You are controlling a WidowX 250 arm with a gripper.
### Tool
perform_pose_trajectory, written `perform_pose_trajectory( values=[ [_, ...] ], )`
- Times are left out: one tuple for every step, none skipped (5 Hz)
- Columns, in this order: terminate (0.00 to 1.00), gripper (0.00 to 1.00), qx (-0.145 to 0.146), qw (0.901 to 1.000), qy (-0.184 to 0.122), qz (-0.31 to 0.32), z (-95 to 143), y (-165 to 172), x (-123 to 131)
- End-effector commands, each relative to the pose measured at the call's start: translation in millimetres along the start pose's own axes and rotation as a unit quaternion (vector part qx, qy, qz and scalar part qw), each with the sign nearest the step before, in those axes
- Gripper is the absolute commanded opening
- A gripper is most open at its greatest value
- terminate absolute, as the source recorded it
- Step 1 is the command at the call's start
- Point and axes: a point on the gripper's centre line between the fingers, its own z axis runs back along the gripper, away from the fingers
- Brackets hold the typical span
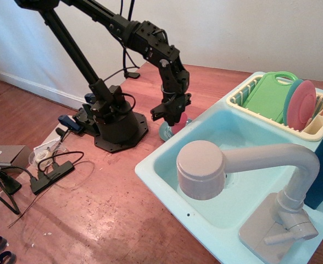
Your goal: Put cup from anywhere into sink
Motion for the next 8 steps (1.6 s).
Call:
perform_pose_trajectory(
  values=[
    [0.0,0.0,0.016,0.9996,0.008,-0.024,8,5,11],
    [0.0,0.0,0.05,0.9986,-0.003,-0.016,37,13,-3],
    [0.0,0.0,0.086,0.9961,0.005,-0.019,85,31,-19],
    [0.0,0.0,0.119,0.9922,-0.007,-0.036,129,43,-10],
    [0.0,0.0,0.15,0.9852,-0.027,-0.079,146,54,30],
    [0.0,0.0,0.175,0.973,-0.041,-0.144,162,57,84],
    [0.0,0.0,0.185,0.9619,-0.065,-0.19,168,62,136],
    [0.0,0.0,0.187,0.9595,-0.097,-0.187,158,54,143]
  ],
)
